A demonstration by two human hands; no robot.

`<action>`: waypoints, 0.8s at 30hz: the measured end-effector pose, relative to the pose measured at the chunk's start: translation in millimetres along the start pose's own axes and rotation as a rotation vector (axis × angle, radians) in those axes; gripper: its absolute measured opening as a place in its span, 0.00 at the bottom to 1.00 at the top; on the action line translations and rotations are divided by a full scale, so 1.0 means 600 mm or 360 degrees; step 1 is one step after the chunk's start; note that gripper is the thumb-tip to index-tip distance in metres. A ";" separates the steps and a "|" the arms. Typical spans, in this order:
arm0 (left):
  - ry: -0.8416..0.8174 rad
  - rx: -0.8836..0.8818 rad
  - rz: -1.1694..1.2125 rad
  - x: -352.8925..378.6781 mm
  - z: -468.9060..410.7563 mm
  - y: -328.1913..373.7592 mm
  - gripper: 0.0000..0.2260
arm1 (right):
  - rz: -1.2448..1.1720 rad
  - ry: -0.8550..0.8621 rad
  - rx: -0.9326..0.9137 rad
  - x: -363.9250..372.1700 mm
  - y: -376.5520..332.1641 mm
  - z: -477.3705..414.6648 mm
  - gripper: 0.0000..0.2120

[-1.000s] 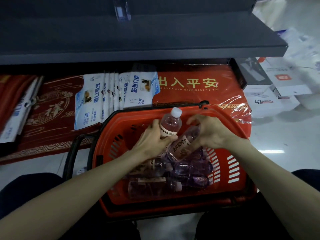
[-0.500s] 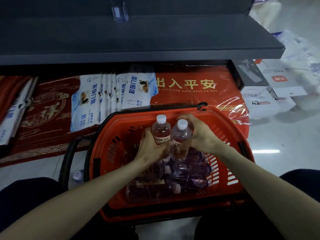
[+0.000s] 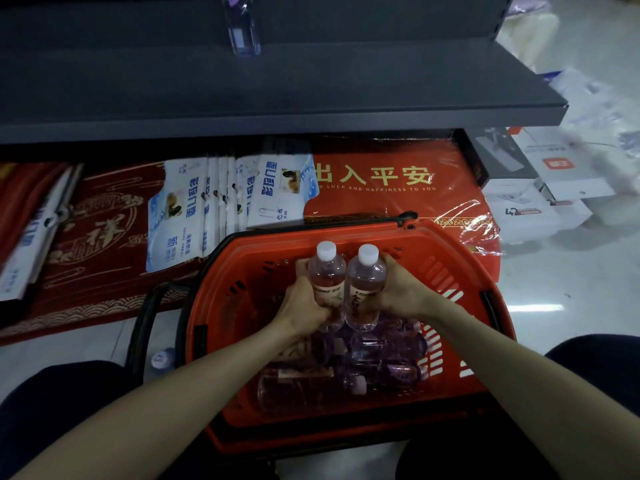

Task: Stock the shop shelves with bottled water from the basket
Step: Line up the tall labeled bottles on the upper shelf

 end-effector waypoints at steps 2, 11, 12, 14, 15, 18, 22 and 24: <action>0.0004 0.0002 0.0001 0.002 -0.001 0.003 0.39 | 0.0037 0.0032 0.0011 -0.004 -0.016 0.009 0.44; 0.0093 0.0080 0.0205 -0.036 0.024 0.081 0.46 | -0.0135 0.0196 -0.0071 -0.090 -0.108 0.077 0.42; 0.0106 0.0120 0.0247 -0.053 0.030 0.104 0.45 | -0.0215 0.0232 -0.0089 -0.109 -0.127 0.093 0.41; 0.0108 0.0207 0.0326 -0.090 0.044 0.156 0.41 | -0.0351 0.0275 -0.0161 -0.146 -0.172 0.129 0.36; 0.0113 0.0255 0.0346 -0.111 0.054 0.186 0.40 | -0.0379 0.0302 -0.0202 -0.165 -0.198 0.145 0.32; 0.0091 0.0451 0.0331 -0.176 0.094 0.291 0.41 | -0.0449 0.0433 -0.0355 -0.225 -0.290 0.196 0.25; 0.0135 0.0729 0.0362 -0.263 0.150 0.453 0.35 | -0.0511 0.0601 -0.0559 -0.319 -0.421 0.264 0.21; 0.0160 0.0863 0.0385 -0.309 0.174 0.527 0.35 | -0.0514 0.0661 -0.0688 -0.369 -0.494 0.294 0.20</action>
Point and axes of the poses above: each hand's wrist, its own z-axis away from the middle knuckle, its own x-axis out of the palm, y = z × x, the point moved 3 cm from there along -z, towards the middle knuckle, and after that the axes turned 5 degrees about z, right-handed, at the moved point
